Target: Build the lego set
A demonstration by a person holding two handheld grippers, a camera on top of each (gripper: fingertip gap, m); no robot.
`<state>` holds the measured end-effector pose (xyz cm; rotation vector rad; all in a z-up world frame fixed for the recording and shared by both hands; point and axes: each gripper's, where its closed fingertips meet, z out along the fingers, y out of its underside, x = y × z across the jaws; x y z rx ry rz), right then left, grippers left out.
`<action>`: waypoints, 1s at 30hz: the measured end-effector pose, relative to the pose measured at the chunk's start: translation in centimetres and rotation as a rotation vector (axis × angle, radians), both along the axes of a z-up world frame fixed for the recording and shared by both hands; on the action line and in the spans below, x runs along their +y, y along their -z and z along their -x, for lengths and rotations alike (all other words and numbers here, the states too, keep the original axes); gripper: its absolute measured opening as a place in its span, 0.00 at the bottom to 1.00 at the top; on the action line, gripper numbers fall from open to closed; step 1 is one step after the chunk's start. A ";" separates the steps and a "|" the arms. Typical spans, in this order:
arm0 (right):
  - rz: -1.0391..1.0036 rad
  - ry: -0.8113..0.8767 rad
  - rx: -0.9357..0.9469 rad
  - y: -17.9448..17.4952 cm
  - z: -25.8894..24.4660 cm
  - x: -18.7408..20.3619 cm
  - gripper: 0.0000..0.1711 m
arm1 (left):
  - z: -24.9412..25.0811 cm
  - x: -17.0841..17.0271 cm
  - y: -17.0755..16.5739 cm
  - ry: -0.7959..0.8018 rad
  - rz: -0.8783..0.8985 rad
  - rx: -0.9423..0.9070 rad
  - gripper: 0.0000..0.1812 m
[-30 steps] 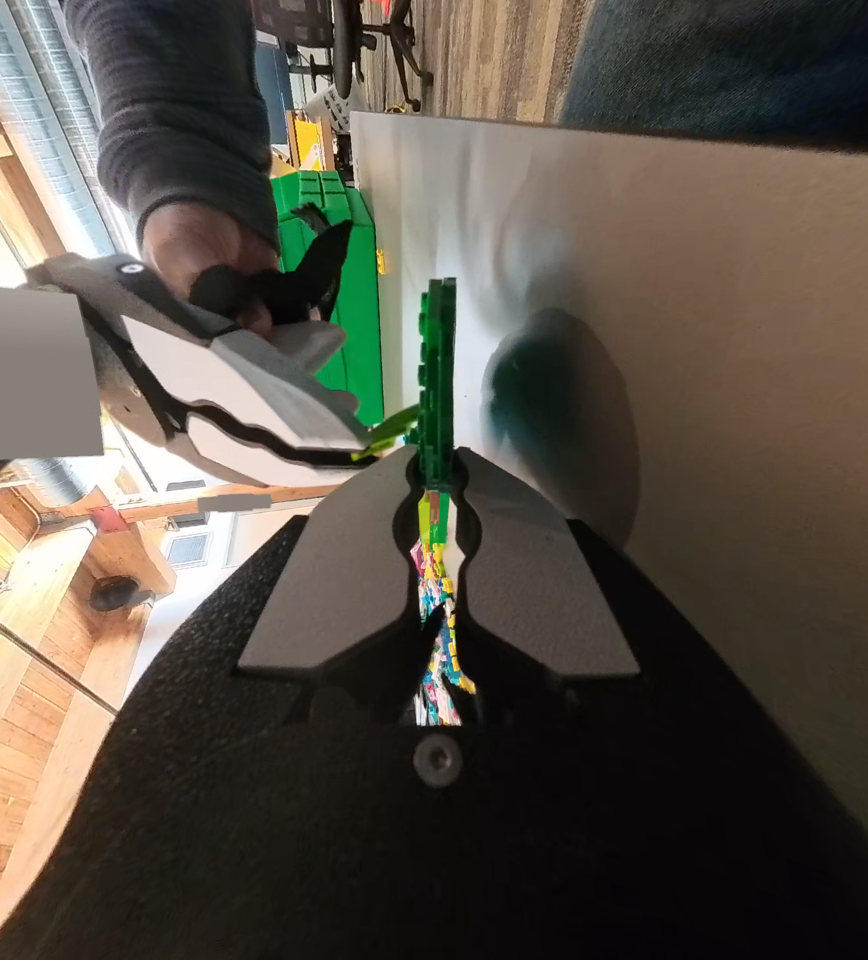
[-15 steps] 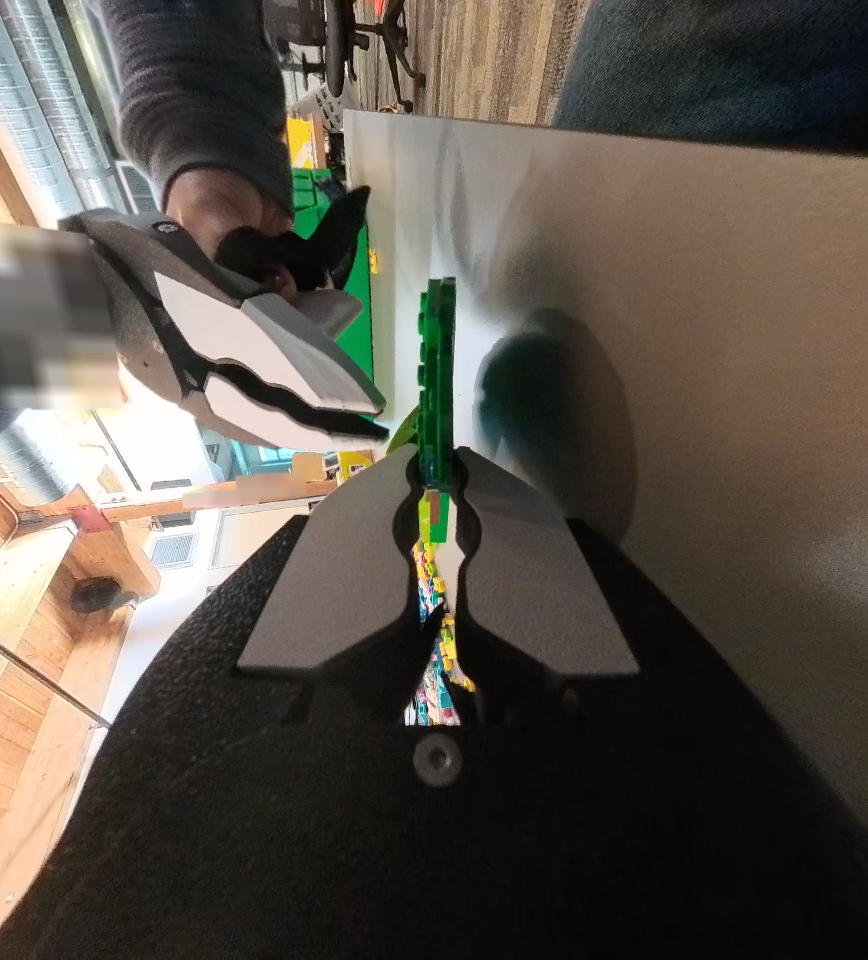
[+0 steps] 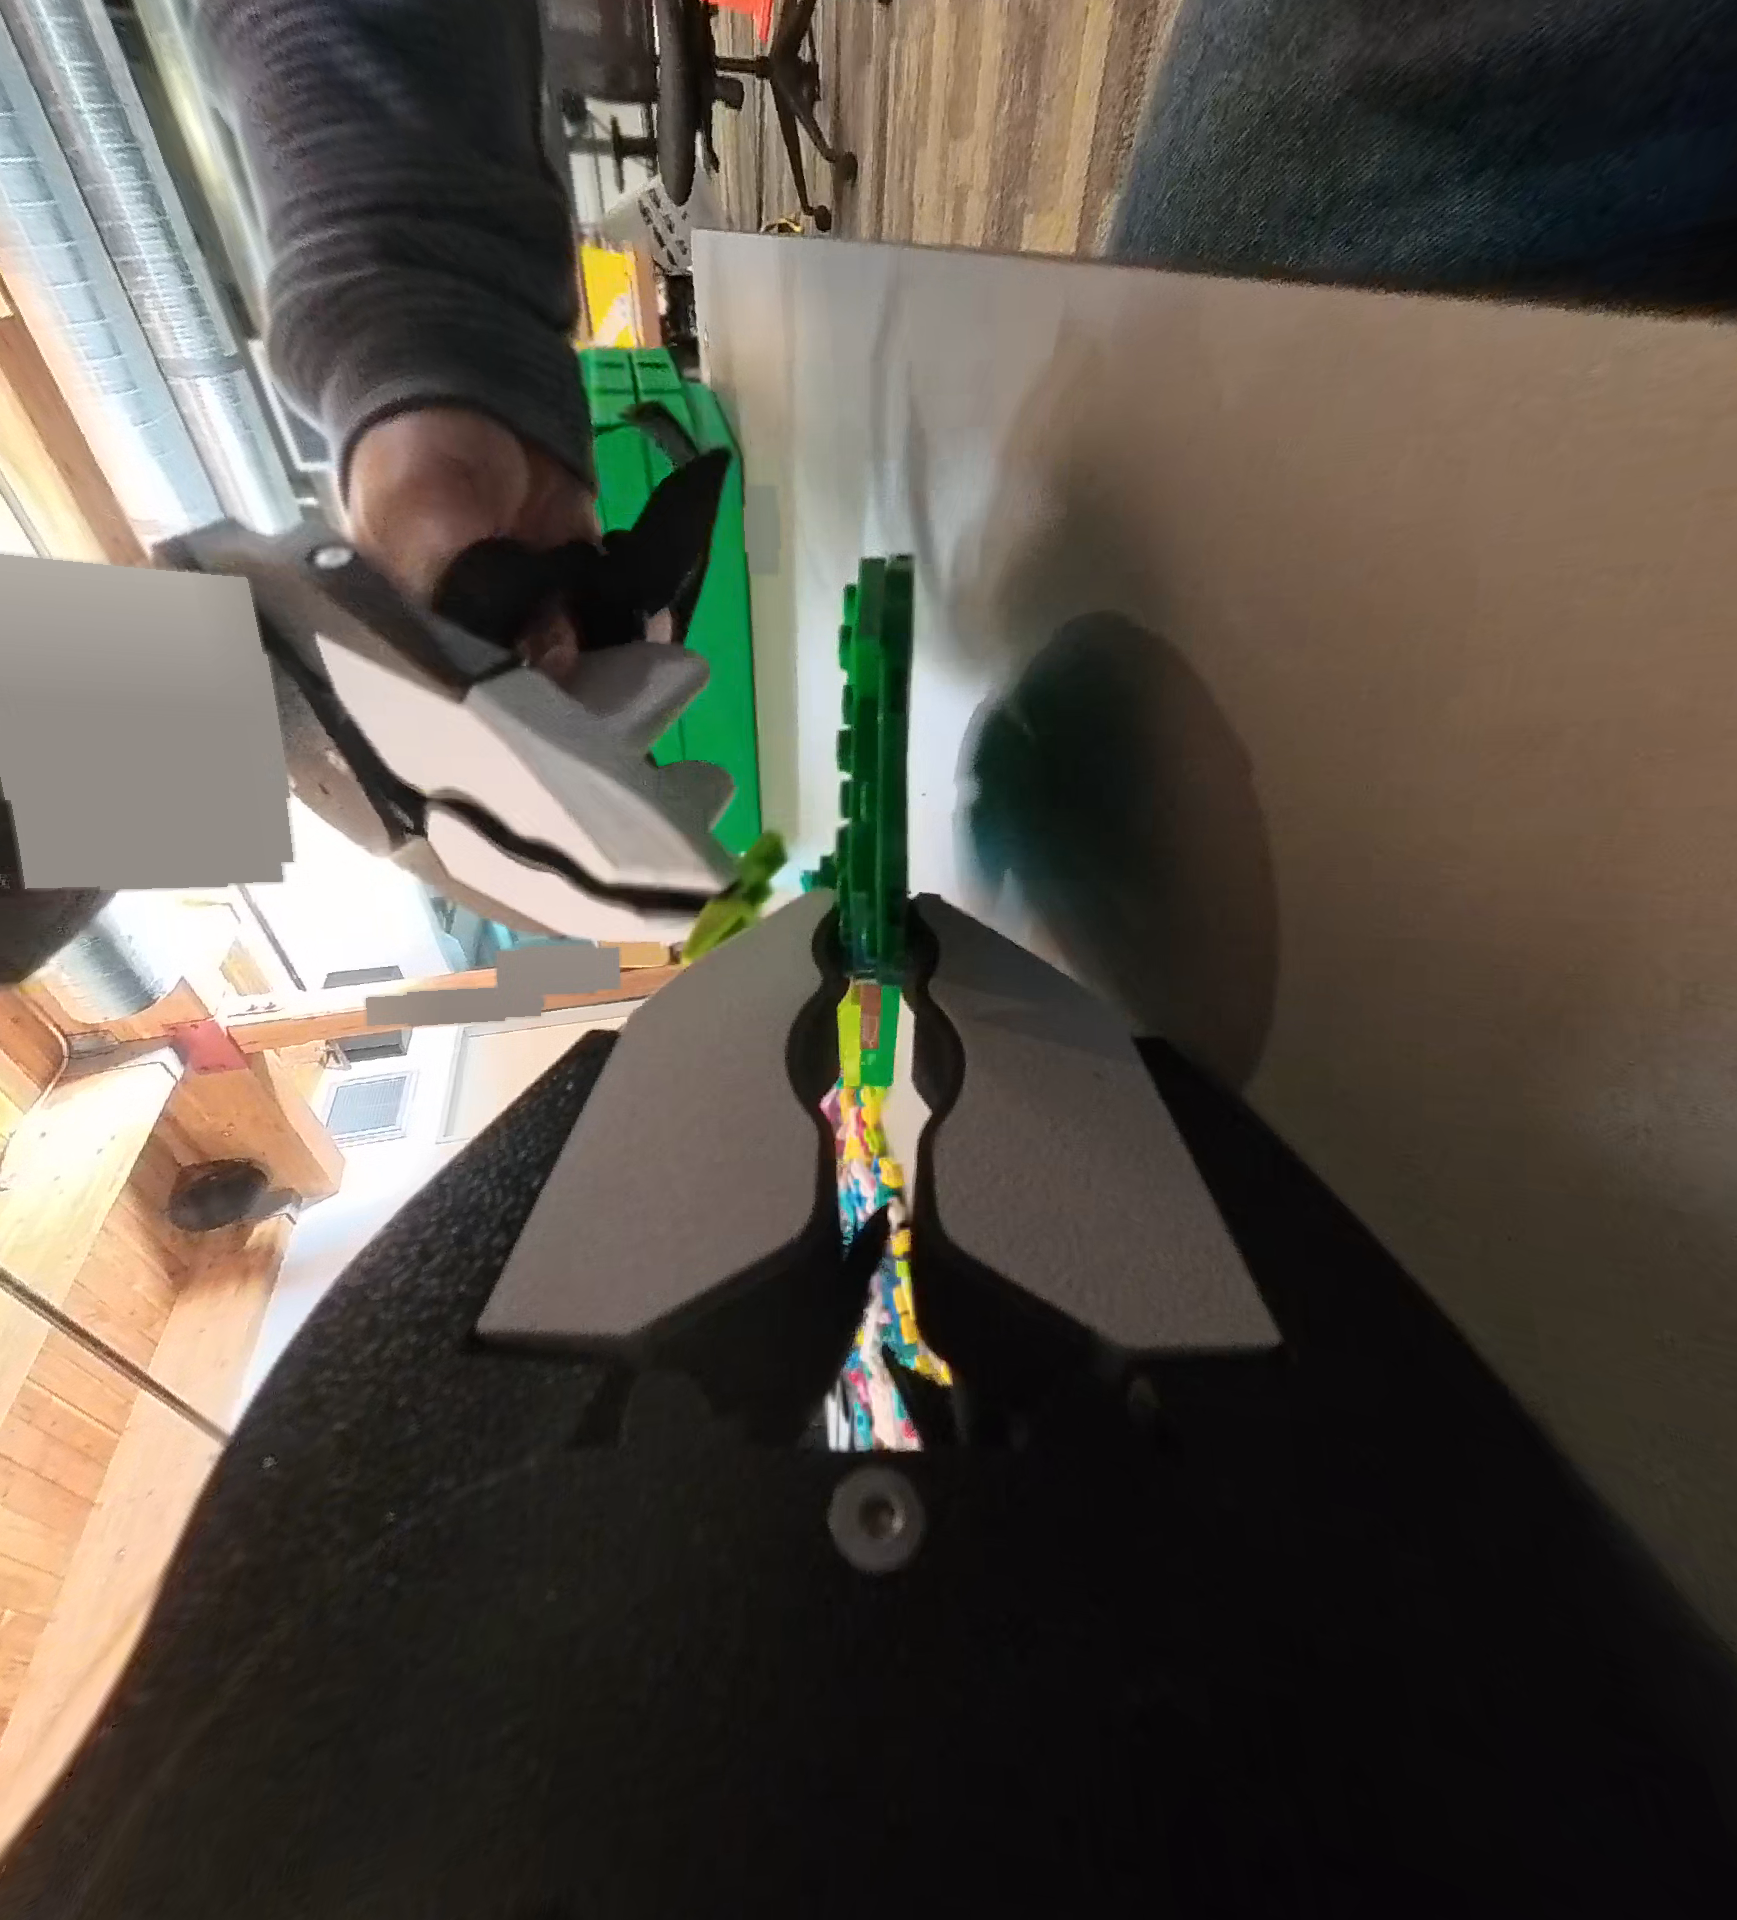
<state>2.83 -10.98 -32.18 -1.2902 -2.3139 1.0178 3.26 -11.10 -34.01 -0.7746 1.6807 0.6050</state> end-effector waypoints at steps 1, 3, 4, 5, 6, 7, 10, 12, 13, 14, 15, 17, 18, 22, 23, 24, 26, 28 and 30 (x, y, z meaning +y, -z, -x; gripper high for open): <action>-0.004 0.031 -0.010 -0.3 0.1 0.6 0.04 | 0.0 0.0 0.0 0.000 -0.006 0.001 0.05; -0.056 0.056 -0.050 -0.2 0.0 1.4 0.04 | -0.1 0.1 -0.2 -0.001 -0.019 0.004 0.05; -0.086 0.054 -0.069 0.0 -0.1 1.5 0.04 | -0.2 0.2 -0.2 -0.001 -0.029 0.005 0.05; -0.107 0.050 -0.085 0.1 -0.1 1.4 0.04 | -0.2 0.2 -0.3 -0.001 -0.038 0.007 0.05; -0.121 0.047 -0.097 0.2 -0.1 1.2 0.04 | -0.2 0.2 -0.3 -0.001 -0.040 0.007 0.05; -0.130 0.043 -0.109 0.2 -0.1 1.1 0.04 | -0.3 0.3 -0.3 -0.002 -0.042 0.007 0.05; -0.150 0.034 -0.141 0.3 -0.2 0.8 0.04 | -0.4 0.4 -0.4 0.000 -0.049 0.009 0.05; -0.166 0.036 -0.163 0.3 -0.3 0.8 0.04 | -0.4 0.4 -0.4 0.001 -0.051 0.008 0.04; -0.178 0.041 -0.175 0.3 -0.3 0.8 0.04 | -0.5 0.4 -0.5 0.001 -0.052 0.007 0.04; -0.191 0.046 -0.187 0.3 -0.3 0.9 0.04 | -0.5 0.5 -0.5 0.001 -0.053 0.006 0.04; -0.202 0.049 -0.200 0.3 -0.3 0.9 0.04 | -0.5 0.5 -0.5 0.000 -0.054 0.003 0.04; -0.224 0.051 -0.229 0.3 -0.4 0.9 0.04 | -0.6 0.6 -0.6 -0.001 -0.057 -0.002 0.04; -0.235 0.050 -0.244 0.2 -0.4 1.0 0.04 | -0.6 0.7 -0.6 -0.003 -0.061 -0.004 0.04; -0.262 0.021 -0.298 -0.1 -0.4 1.0 0.04 | -0.7 0.8 -1.0 -0.002 -0.076 -0.021 0.05; -0.262 0.011 -0.316 -0.2 -0.4 1.0 0.04 | -0.7 0.8 -1.0 0.002 -0.076 -0.026 0.04; -0.263 -0.003 -0.331 -0.2 -0.4 0.9 0.04 | -0.7 0.7 -1.1 0.009 -0.075 -0.028 0.04; -0.264 -0.025 -0.354 -0.2 -0.3 0.7 0.04 | -0.9 0.6 -1.0 0.023 -0.075 -0.026 0.04; -0.264 -0.039 -0.377 -0.1 -0.3 0.6 0.04 | -0.9 0.5 -1.0 0.030 -0.067 -0.026 0.04; -0.262 -0.034 -0.402 -0.1 -0.3 0.5 0.04 | -0.8 0.5 -1.0 0.036 -0.065 -0.033 0.04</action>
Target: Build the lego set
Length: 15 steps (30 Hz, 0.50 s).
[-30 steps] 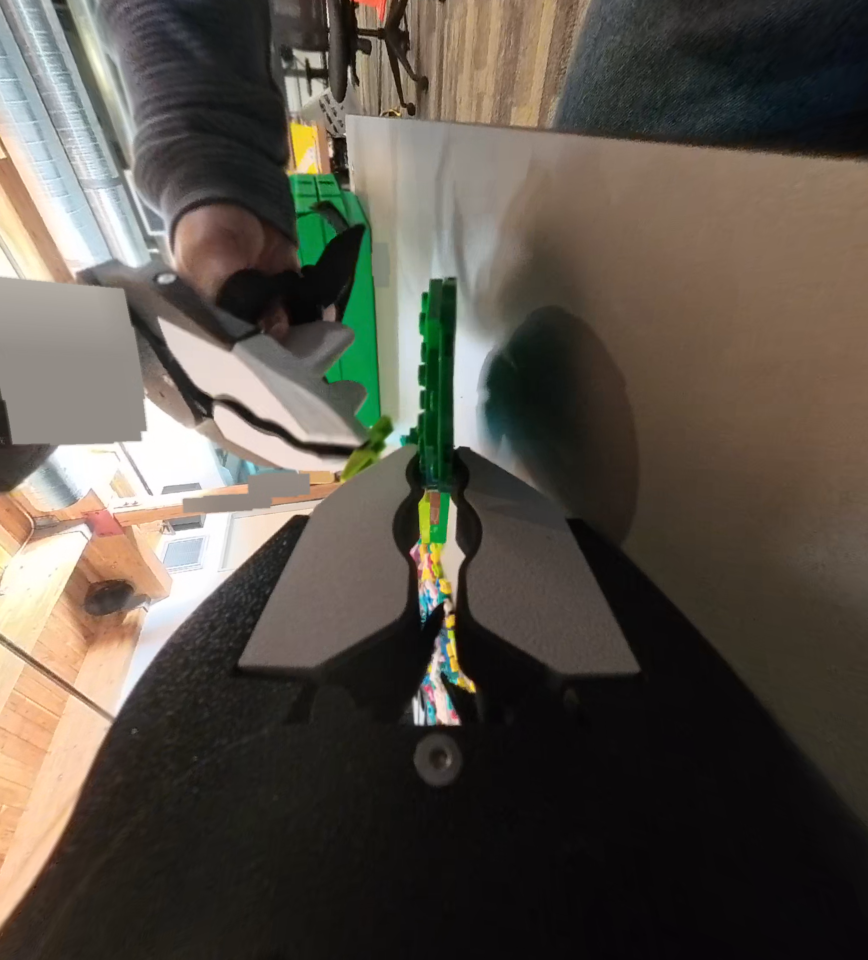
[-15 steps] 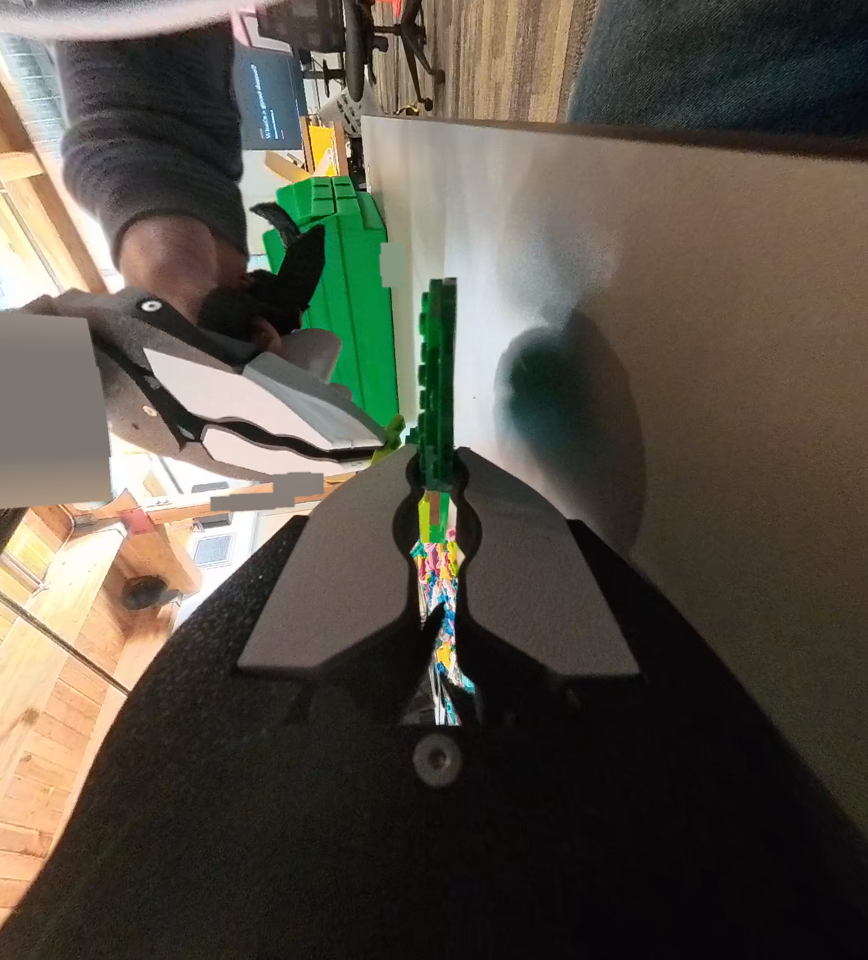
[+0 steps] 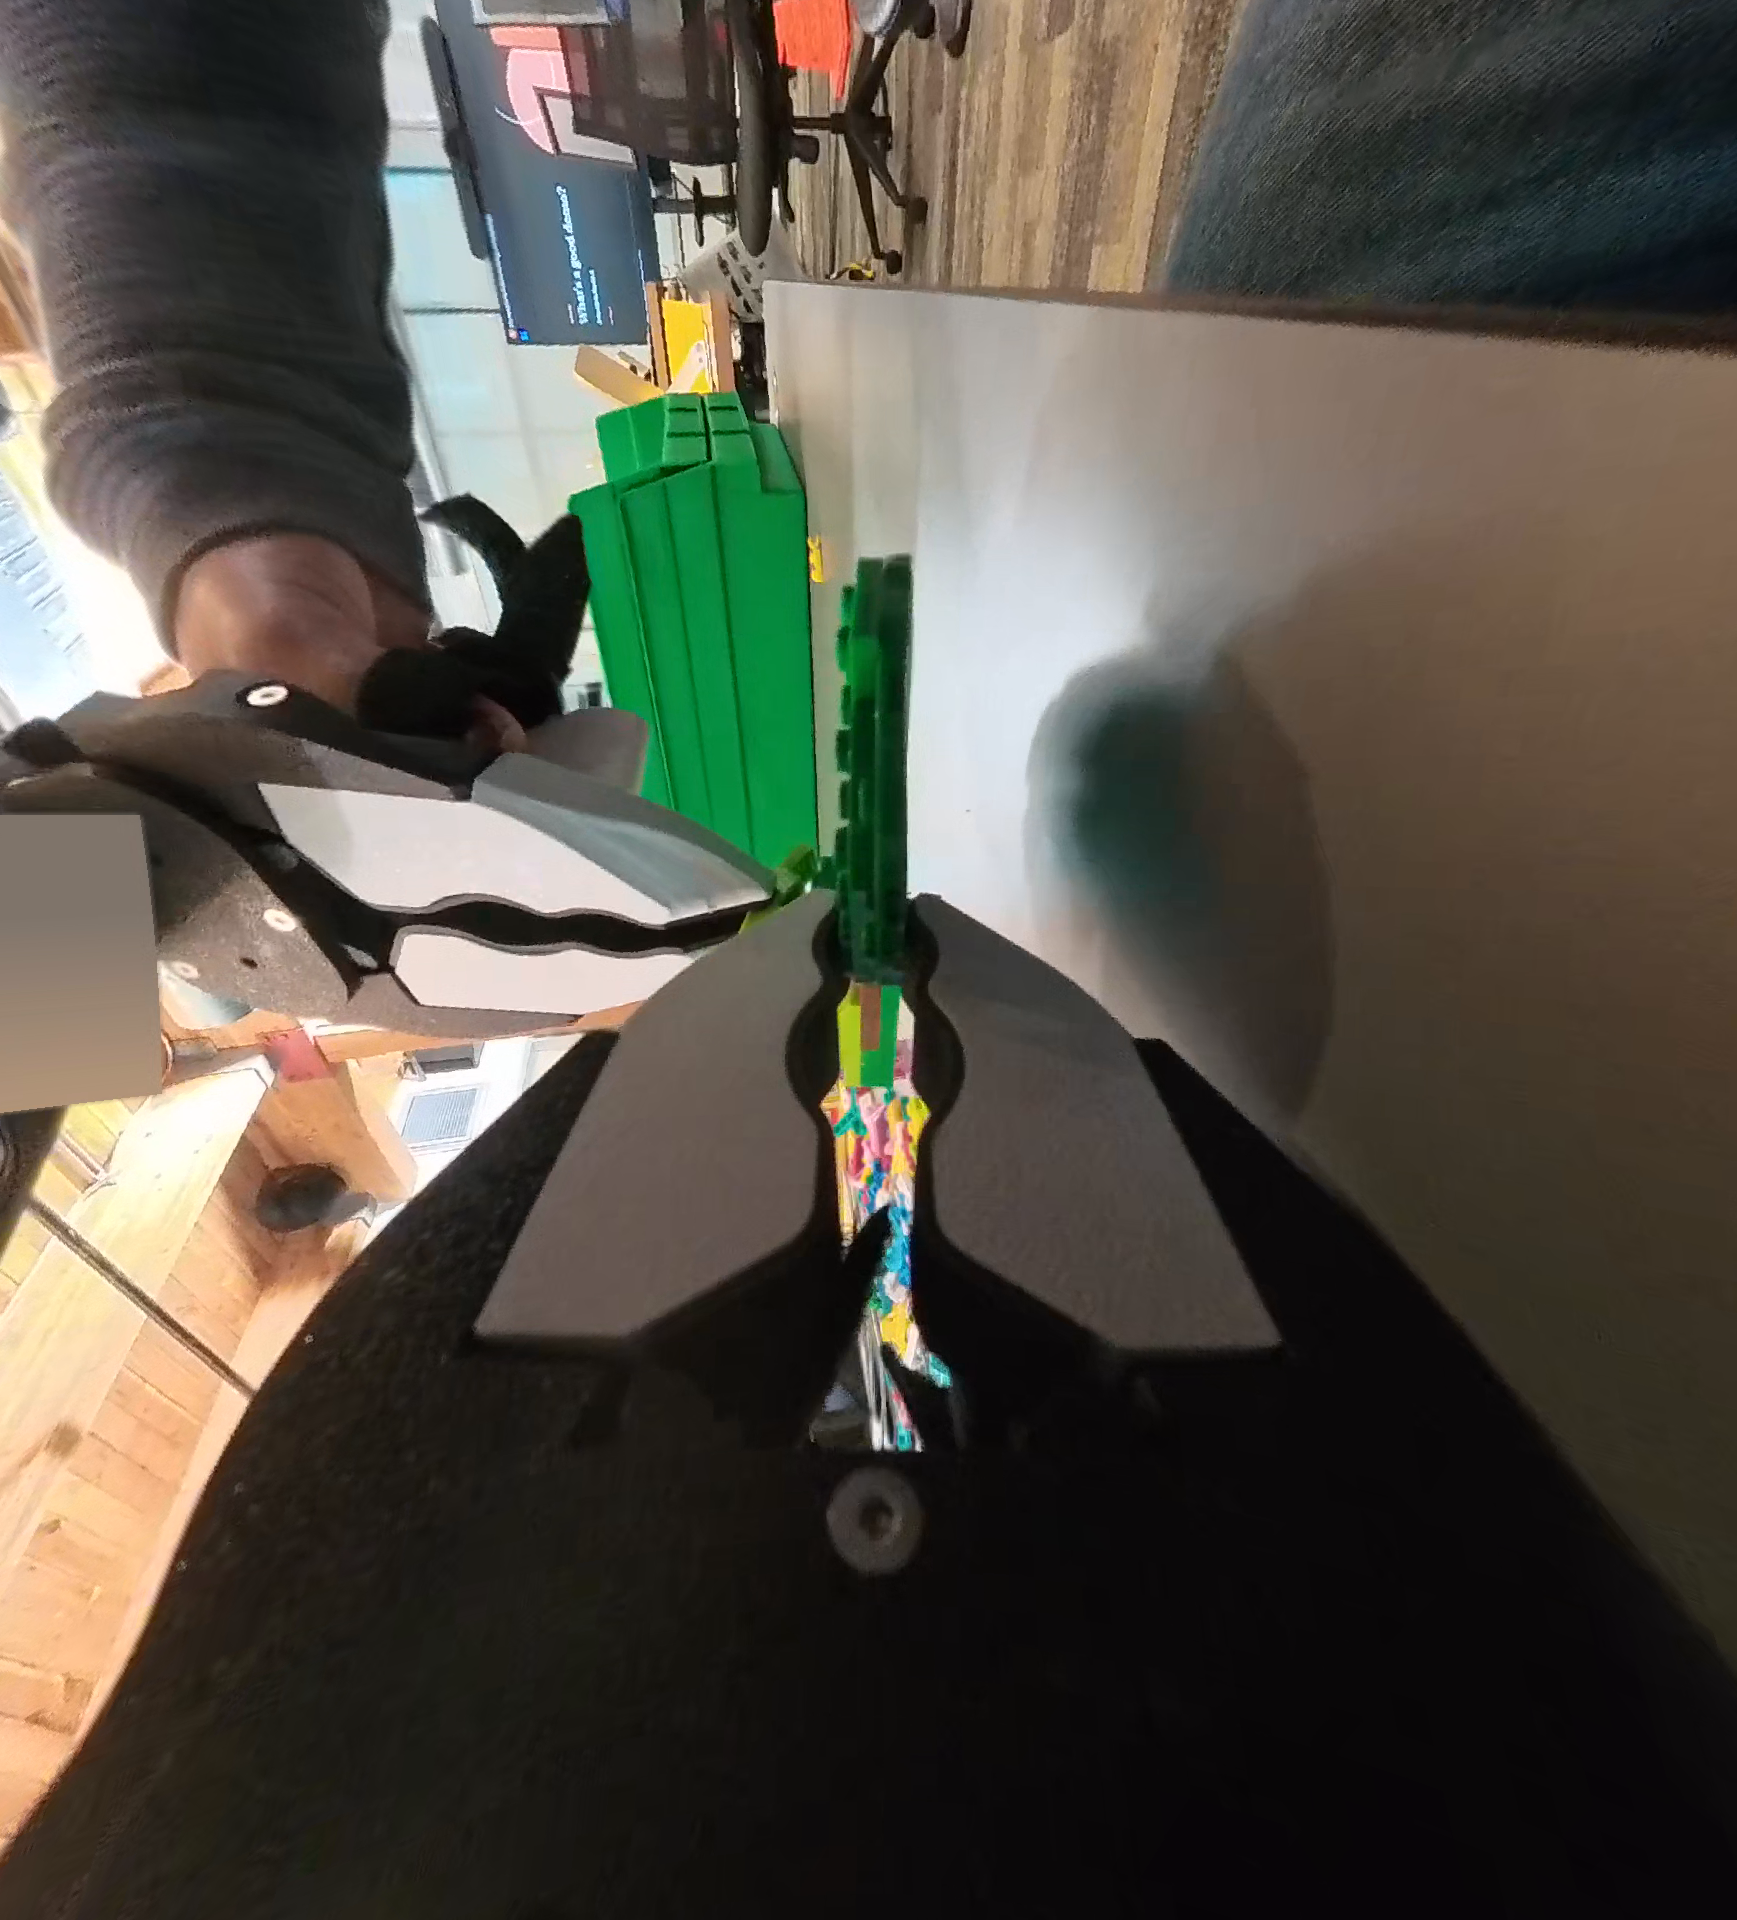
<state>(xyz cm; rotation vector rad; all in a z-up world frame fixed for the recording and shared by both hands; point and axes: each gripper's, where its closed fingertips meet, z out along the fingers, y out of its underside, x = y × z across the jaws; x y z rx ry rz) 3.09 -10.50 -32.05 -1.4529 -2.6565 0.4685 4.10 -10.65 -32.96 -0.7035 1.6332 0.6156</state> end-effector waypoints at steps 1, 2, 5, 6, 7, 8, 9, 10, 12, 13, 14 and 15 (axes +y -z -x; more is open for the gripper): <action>-0.005 0.004 -0.010 -0.1 0.0 -0.1 0.04 | 0.0 0.0 -0.1 0.001 -0.004 -0.005 0.04; -0.015 0.004 -0.015 -0.3 0.1 -0.1 0.04 | 0.1 -0.1 -0.2 0.003 -0.007 -0.012 0.04; -0.019 -0.002 -0.045 -1.0 0.2 -1.0 0.04 | 0.6 -0.1 -0.8 0.001 0.001 -0.049 0.04; -0.026 -0.002 -0.062 -1.1 0.2 -1.4 0.04 | 0.8 -0.1 -0.9 -0.002 0.005 -0.063 0.04; -0.050 -0.004 -0.083 -1.0 0.1 -1.5 0.04 | 1.0 0.0 -1.1 -0.006 0.010 -0.076 0.04; -0.088 -0.005 -0.105 -0.7 0.1 -1.5 0.04 | 1.2 0.0 -1.2 -0.009 0.011 -0.087 0.04; -0.128 -0.006 -0.123 -0.4 0.1 -1.4 0.04 | 1.4 0.0 -1.3 -0.014 0.010 -0.092 0.04; -0.158 -0.007 -0.136 -0.3 0.1 -1.3 0.04 | 1.6 0.0 -1.4 -0.018 0.008 -0.091 0.04; -0.174 0.001 -0.143 -0.4 0.5 -1.4 0.04 | 1.8 -0.1 -1.5 -0.025 -0.010 -0.090 0.04; -0.168 0.010 -0.142 -0.5 0.7 -1.6 0.04 | 1.9 -0.2 -1.7 -0.027 -0.015 -0.098 0.04; -0.162 0.015 -0.139 -0.8 0.9 -1.7 0.04 | 2.0 -0.2 -1.8 -0.027 -0.010 -0.110 0.04; -0.161 0.016 -0.132 -1.0 1.1 -1.7 0.04 | 2.1 -0.2 -1.9 -0.027 0.000 -0.125 0.04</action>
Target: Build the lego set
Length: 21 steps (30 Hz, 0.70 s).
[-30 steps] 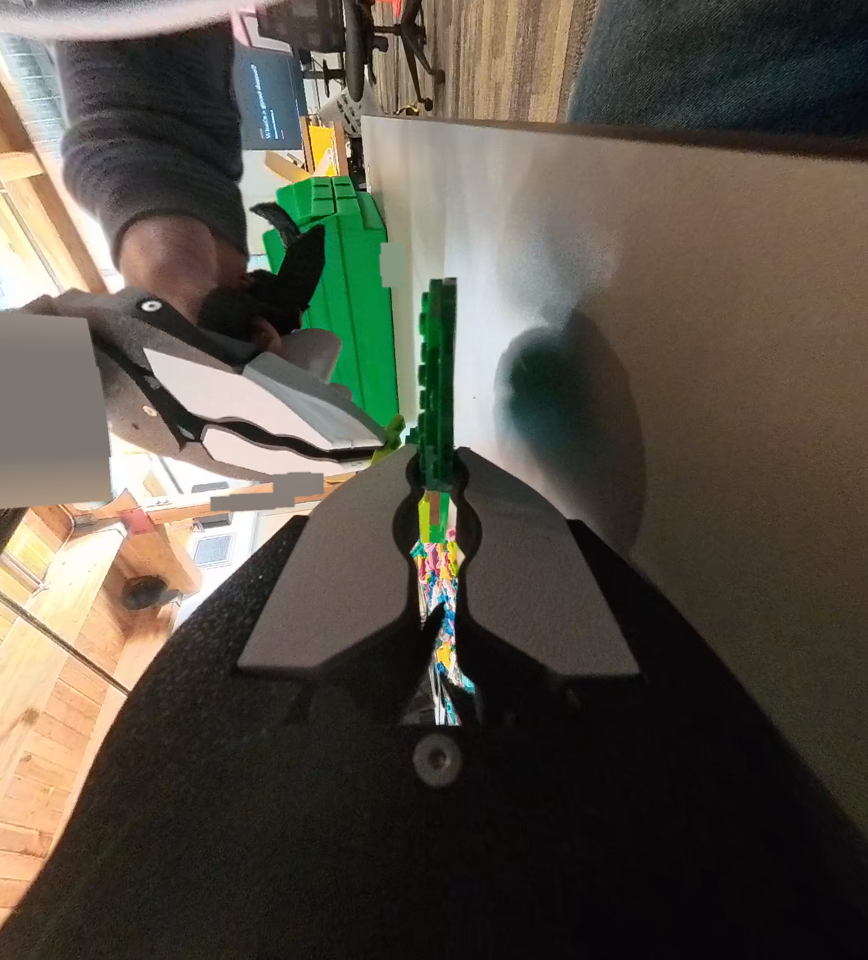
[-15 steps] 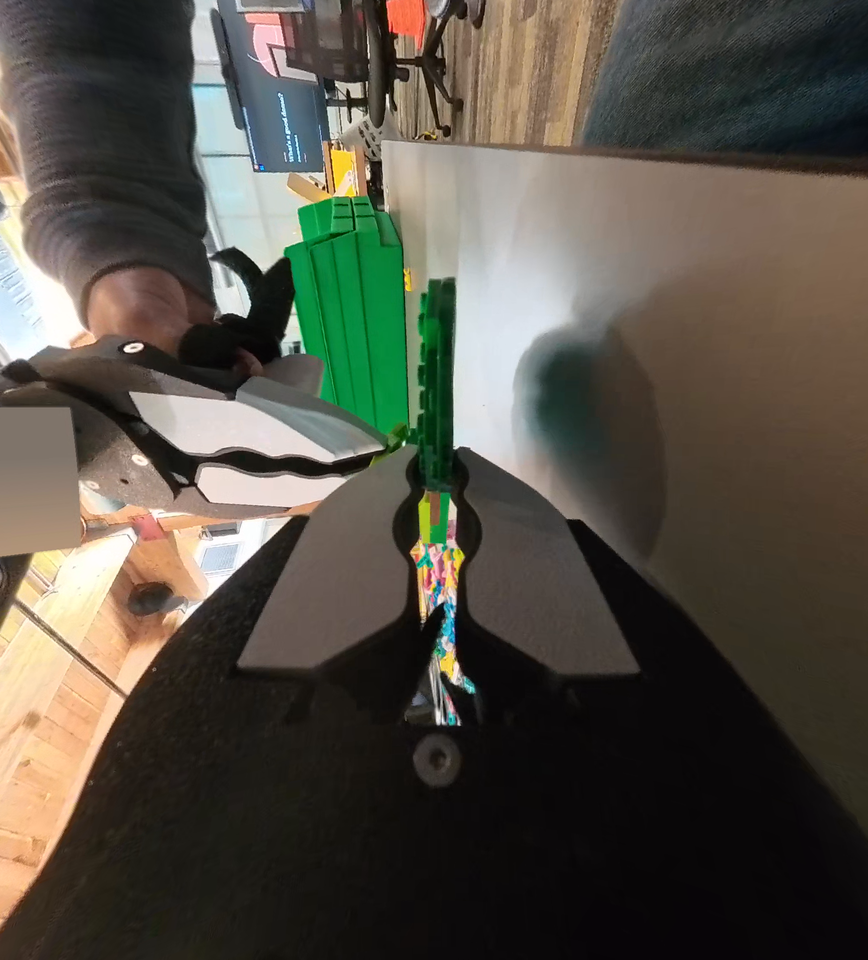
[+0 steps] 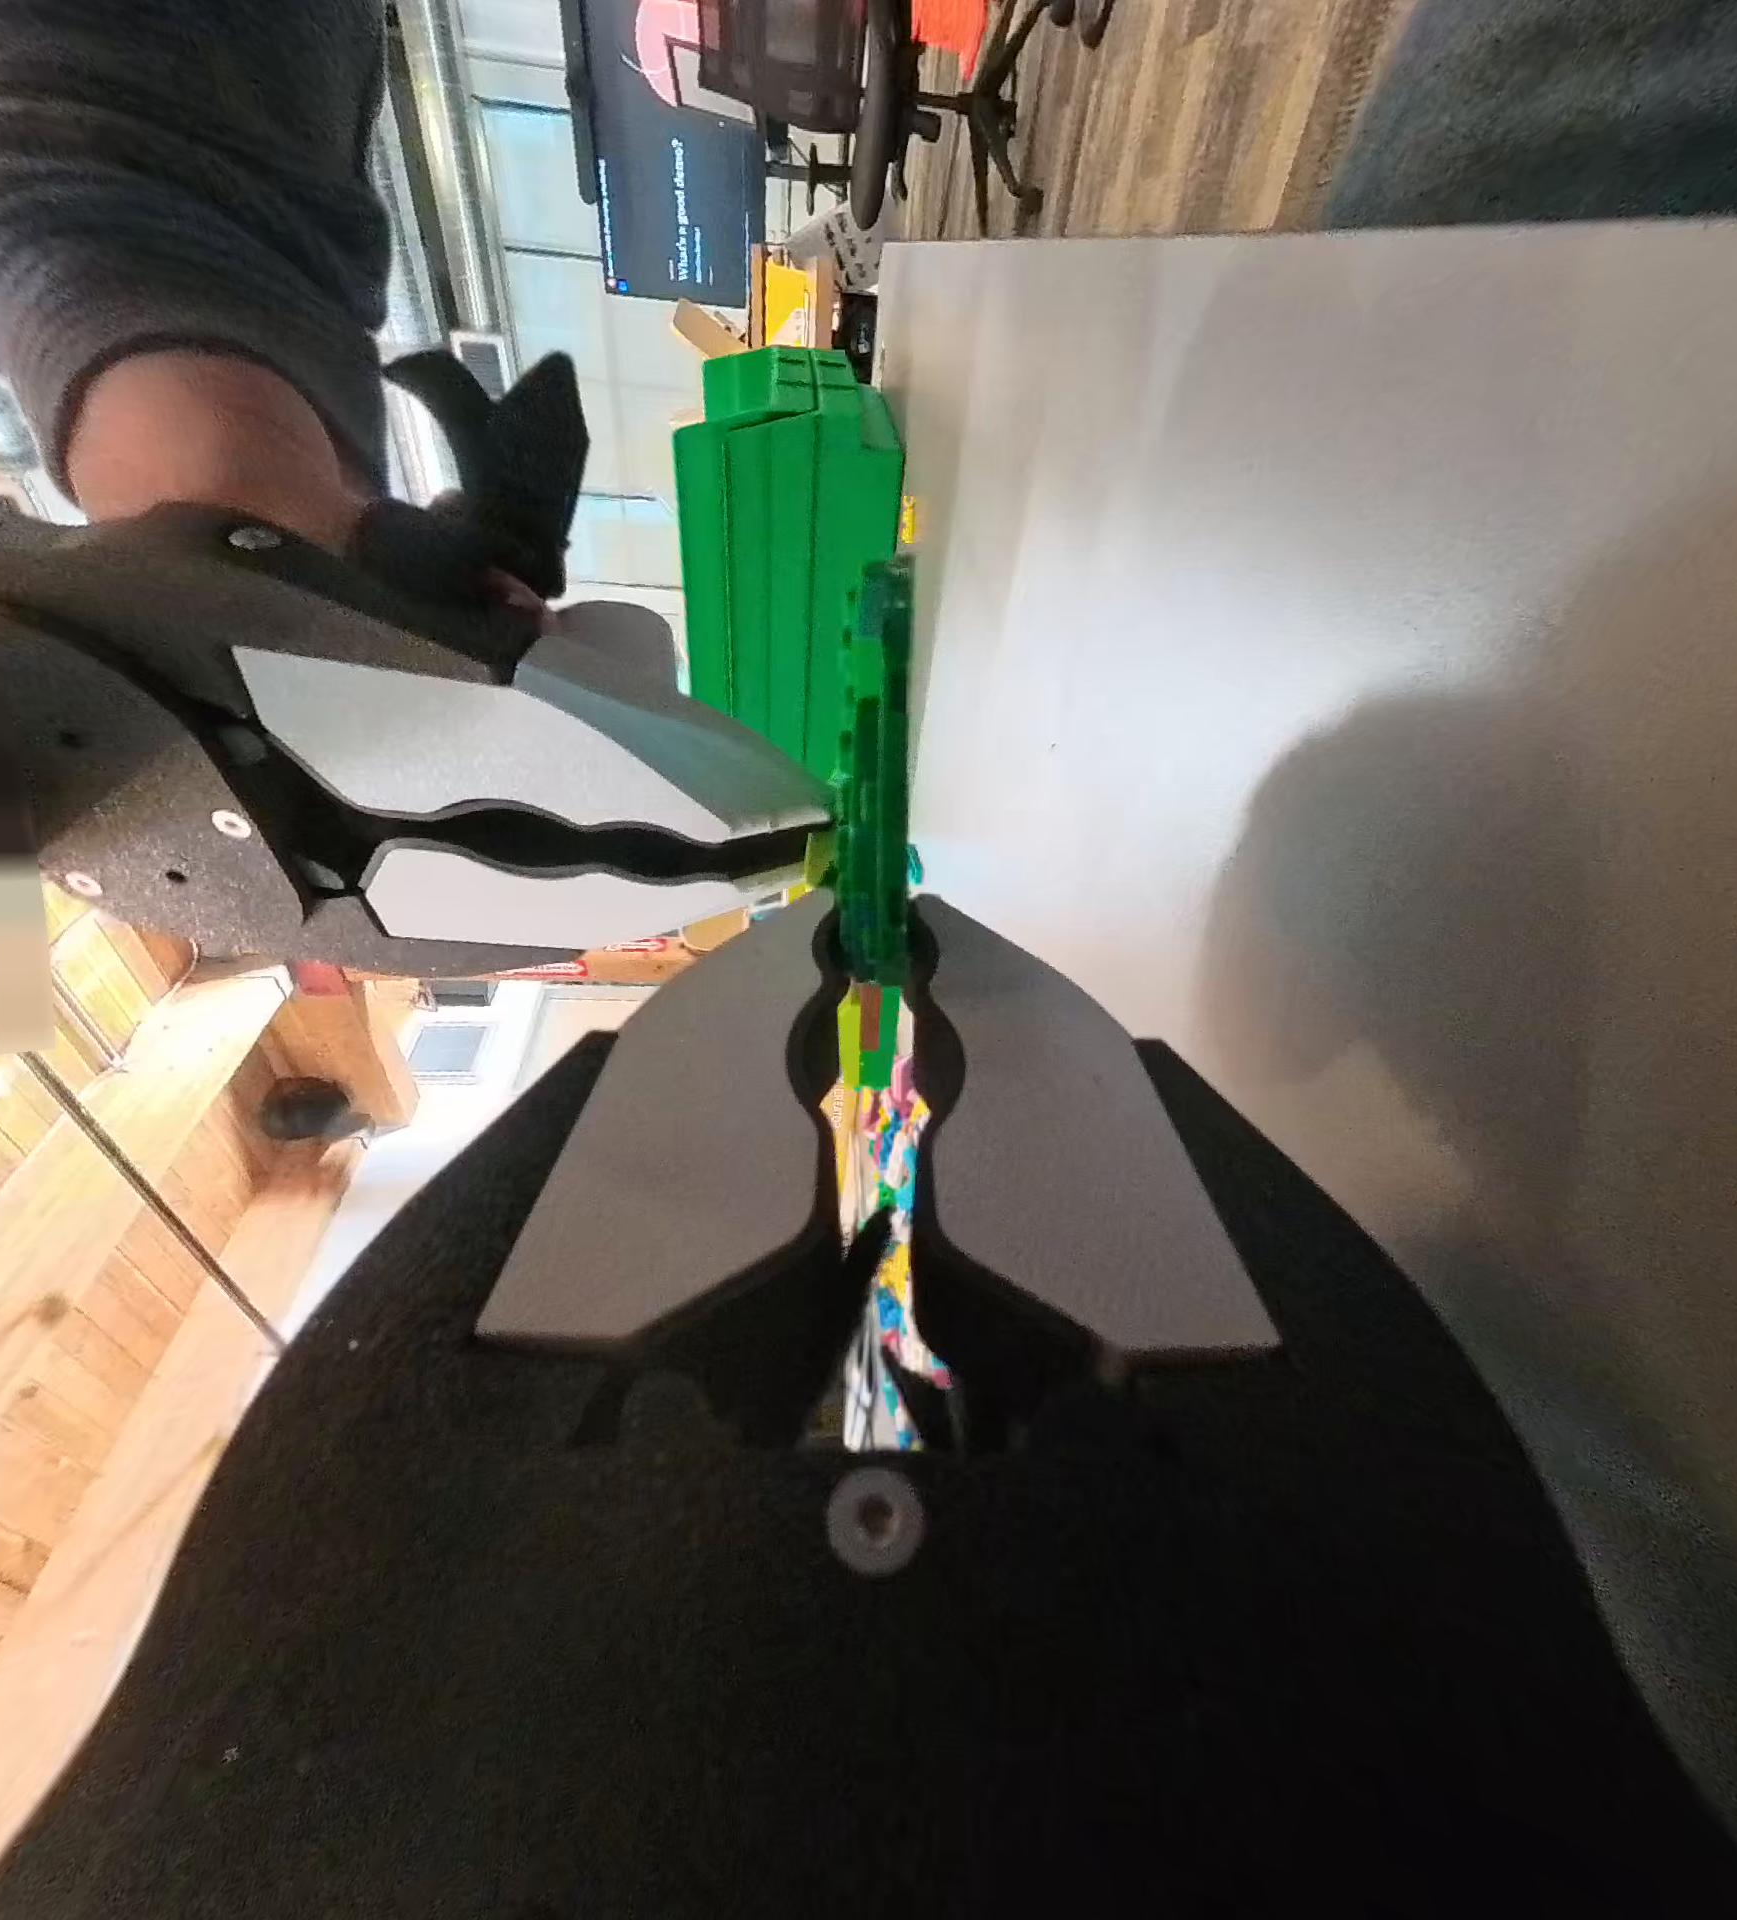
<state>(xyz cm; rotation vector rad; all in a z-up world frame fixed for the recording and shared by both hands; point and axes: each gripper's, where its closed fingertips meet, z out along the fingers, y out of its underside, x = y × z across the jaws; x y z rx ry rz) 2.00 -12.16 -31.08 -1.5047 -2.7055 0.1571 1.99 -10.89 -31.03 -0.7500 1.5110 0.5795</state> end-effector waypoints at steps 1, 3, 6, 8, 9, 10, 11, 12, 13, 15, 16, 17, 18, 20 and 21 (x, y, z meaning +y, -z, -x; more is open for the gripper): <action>0.000 0.001 0.006 -0.2 0.1 0.0 0.04 | 0.1 0.0 -0.1 -0.003 0.006 -0.012 0.04; 0.012 0.004 0.024 -0.6 0.4 -0.2 0.05 | 0.4 0.1 -0.1 -0.006 0.011 -0.017 0.04; 0.039 0.014 0.065 -1.1 0.8 -0.4 0.06 | 0.5 0.0 -0.2 -0.003 0.004 -0.017 0.04; 0.058 0.018 0.080 -1.1 0.9 -0.5 0.06 | 0.6 -0.1 -0.2 -0.004 0.009 -0.021 0.04; 0.068 0.018 0.090 -1.1 1.0 -0.6 0.06 | 0.6 -0.1 -0.2 -0.004 0.011 -0.024 0.04; 0.075 0.013 0.103 -1.1 1.1 -0.7 0.06 | 0.6 -0.1 -0.2 -0.004 0.014 -0.027 0.04; 0.076 0.007 0.113 -1.1 1.1 -0.7 0.06 | 0.6 -0.1 -0.2 -0.002 0.015 -0.030 0.04; 0.074 0.002 0.121 -1.0 1.2 -0.7 0.06 | 0.6 -0.2 -0.2 0.000 0.014 -0.031 0.04; 0.072 -0.001 0.125 -1.0 1.2 -0.7 0.06 | 0.6 -0.2 -0.3 0.002 0.012 -0.031 0.04; 0.075 -0.003 0.121 -0.7 1.2 -0.7 0.06 | 0.5 -0.4 -0.3 0.007 0.007 -0.030 0.04; 0.080 -0.005 0.117 -0.6 1.1 -0.7 0.04 | 0.5 -0.5 -0.3 0.010 0.008 -0.029 0.04; 0.088 -0.008 0.113 -0.6 1.0 -0.8 0.04 | 0.5 -0.5 -0.2 0.013 0.007 -0.028 0.04; 0.096 -0.009 0.109 -0.6 0.9 -0.8 0.04 | 0.5 -0.6 -0.3 0.013 0.001 -0.027 0.04; 0.091 -0.006 0.123 -1.2 1.2 -0.6 0.04 | 0.4 -0.7 -0.2 0.015 -0.006 -0.020 0.04; 0.078 0.002 0.140 -1.7 1.6 -0.3 0.04 | 0.4 -0.7 -0.2 0.014 -0.019 -0.015 0.04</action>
